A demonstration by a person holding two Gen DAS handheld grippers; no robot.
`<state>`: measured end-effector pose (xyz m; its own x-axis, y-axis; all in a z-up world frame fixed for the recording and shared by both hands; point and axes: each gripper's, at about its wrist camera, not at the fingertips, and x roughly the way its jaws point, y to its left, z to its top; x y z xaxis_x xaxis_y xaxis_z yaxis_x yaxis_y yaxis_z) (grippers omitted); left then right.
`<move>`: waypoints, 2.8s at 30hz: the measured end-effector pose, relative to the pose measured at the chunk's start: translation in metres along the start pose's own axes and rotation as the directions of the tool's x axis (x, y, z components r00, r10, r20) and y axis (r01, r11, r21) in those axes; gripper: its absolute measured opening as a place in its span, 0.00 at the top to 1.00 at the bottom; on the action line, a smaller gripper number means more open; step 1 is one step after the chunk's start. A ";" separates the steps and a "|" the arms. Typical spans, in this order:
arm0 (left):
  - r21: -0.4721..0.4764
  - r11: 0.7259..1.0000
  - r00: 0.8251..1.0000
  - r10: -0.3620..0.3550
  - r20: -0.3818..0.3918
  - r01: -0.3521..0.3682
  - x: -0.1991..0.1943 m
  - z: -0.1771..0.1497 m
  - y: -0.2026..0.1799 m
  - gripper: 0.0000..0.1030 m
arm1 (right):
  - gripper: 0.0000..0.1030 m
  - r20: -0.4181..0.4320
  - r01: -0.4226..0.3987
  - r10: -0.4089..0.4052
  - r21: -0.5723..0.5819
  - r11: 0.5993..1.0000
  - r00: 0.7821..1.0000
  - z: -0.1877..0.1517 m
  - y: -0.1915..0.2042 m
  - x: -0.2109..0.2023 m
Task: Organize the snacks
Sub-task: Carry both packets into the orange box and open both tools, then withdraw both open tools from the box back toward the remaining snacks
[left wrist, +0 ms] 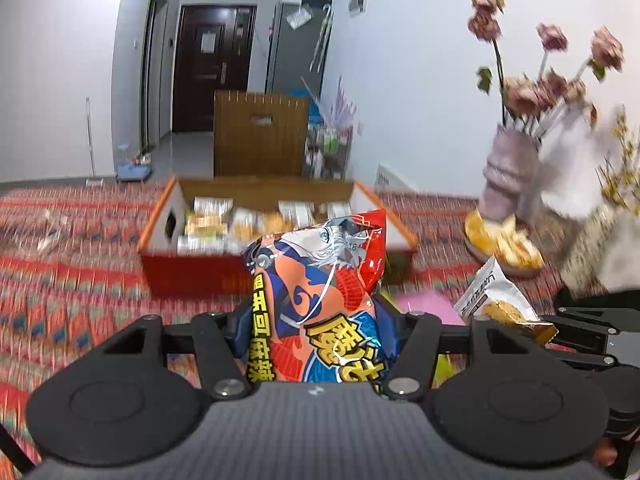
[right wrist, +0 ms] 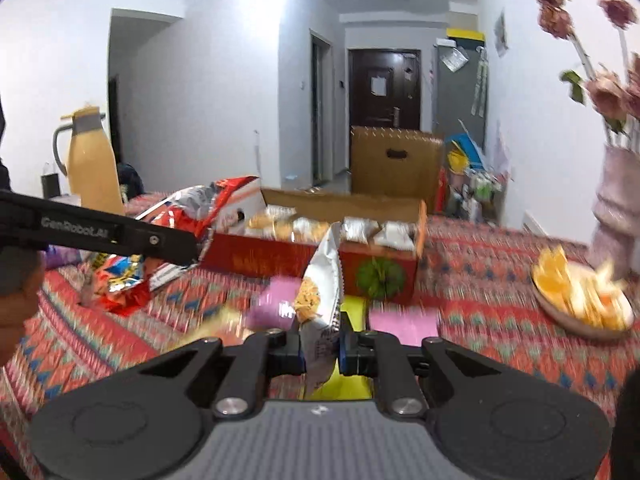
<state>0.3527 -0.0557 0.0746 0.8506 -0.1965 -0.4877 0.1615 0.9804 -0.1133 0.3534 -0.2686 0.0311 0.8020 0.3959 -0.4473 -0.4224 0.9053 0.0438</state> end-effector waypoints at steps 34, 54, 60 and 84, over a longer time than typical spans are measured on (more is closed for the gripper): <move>-0.130 0.991 0.991 -0.056 -0.125 0.039 0.243 0.082 0.028 0.18 | 0.63 -0.027 0.105 -0.104 0.014 0.994 0.994 0.087 -0.098 0.242; 0.046 0.998 0.998 0.049 0.051 -0.051 0.032 0.069 0.047 0.15 | 0.42 0.053 0.088 -0.086 -0.040 0.995 0.995 0.087 -0.043 0.064; 0.089 0.996 0.994 0.006 0.105 -0.015 -0.051 0.037 0.037 0.09 | 0.33 0.057 0.077 -0.072 -0.086 0.993 0.996 0.065 -0.006 -0.005; -0.011 1.000 0.989 0.025 -0.146 -0.027 -0.147 -0.142 0.014 0.04 | 0.11 -0.094 0.129 -0.127 0.018 0.991 0.988 -0.101 0.060 -0.141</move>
<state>0.1584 -0.0156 0.0216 0.7725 -0.1721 -0.6112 0.1329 0.9851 -0.1095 0.1719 -0.2856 0.0062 0.8060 0.2618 -0.5308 -0.3078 0.9515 0.0019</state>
